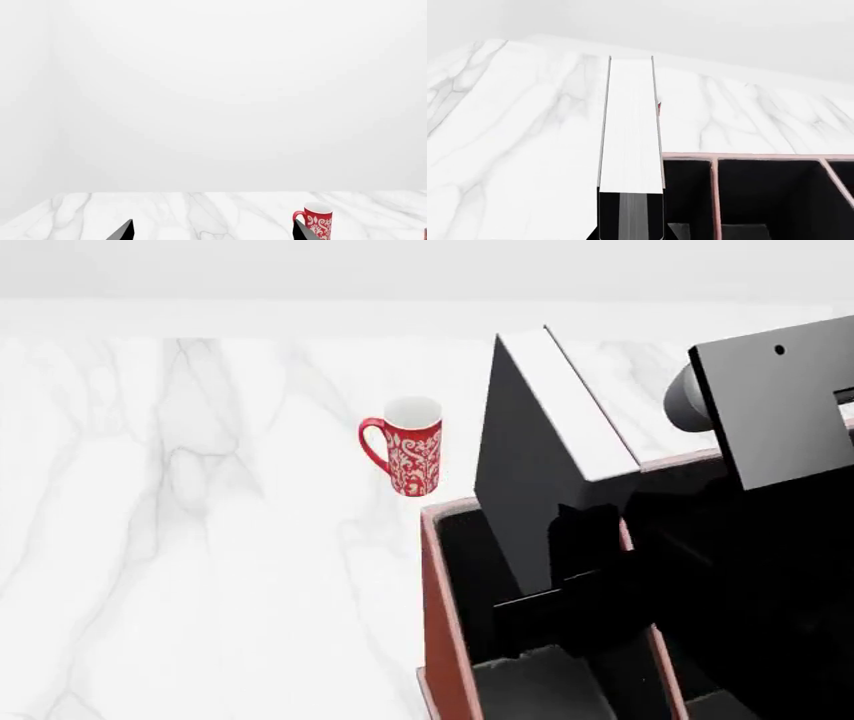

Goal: Pick up the book and place it in the left compartment of the caddy.

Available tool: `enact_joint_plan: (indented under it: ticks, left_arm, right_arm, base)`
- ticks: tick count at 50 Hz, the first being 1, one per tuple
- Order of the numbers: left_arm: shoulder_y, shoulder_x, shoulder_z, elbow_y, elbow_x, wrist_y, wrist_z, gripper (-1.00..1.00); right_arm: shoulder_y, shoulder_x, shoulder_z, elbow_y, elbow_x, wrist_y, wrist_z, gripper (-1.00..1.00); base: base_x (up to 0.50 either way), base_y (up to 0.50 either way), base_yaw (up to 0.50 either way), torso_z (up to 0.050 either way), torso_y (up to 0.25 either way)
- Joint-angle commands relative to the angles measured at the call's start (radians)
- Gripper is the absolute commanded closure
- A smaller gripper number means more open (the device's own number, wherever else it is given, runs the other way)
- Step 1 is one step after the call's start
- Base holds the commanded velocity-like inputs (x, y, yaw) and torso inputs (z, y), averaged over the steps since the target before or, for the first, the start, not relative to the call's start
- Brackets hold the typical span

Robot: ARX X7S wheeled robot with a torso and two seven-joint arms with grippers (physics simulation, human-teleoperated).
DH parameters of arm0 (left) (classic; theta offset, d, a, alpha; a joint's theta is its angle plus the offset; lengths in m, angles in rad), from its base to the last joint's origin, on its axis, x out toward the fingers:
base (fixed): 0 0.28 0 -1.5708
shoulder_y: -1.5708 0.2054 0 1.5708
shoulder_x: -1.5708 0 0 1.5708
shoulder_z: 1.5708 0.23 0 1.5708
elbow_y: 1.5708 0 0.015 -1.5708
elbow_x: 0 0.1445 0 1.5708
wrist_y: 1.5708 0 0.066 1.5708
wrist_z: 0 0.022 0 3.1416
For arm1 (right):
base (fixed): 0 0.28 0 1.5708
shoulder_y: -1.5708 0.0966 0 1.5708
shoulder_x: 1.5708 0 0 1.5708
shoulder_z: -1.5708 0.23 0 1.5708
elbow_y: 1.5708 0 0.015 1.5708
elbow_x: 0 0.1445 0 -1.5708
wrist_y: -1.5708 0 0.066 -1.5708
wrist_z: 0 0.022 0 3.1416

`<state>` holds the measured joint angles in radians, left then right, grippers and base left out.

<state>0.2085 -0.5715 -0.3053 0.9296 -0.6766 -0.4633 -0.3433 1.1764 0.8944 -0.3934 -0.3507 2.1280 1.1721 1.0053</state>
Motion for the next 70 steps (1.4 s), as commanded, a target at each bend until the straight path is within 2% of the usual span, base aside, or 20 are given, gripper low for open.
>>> enact_joint_plan:
  ticks: [1,70]
  left_arm:
    - [-0.002,-0.004,0.005,-0.002,0.000,0.001,-0.004,-1.00]
    - [0.009,-0.022,0.021,-0.006,0.004,0.027,-0.020,-1.00]
  right_arm:
    - [-0.030,0.031,0.039,-0.004,-0.056,0.001,-0.033,1.00]
    - [-0.321,0.038,0.073,-0.004,-0.318,-0.082,-0.243,1.00]
  base:
    - [0.00,0.00,0.00,0.000,0.000]
    - [0.00,0.00,0.00,0.000,0.001]
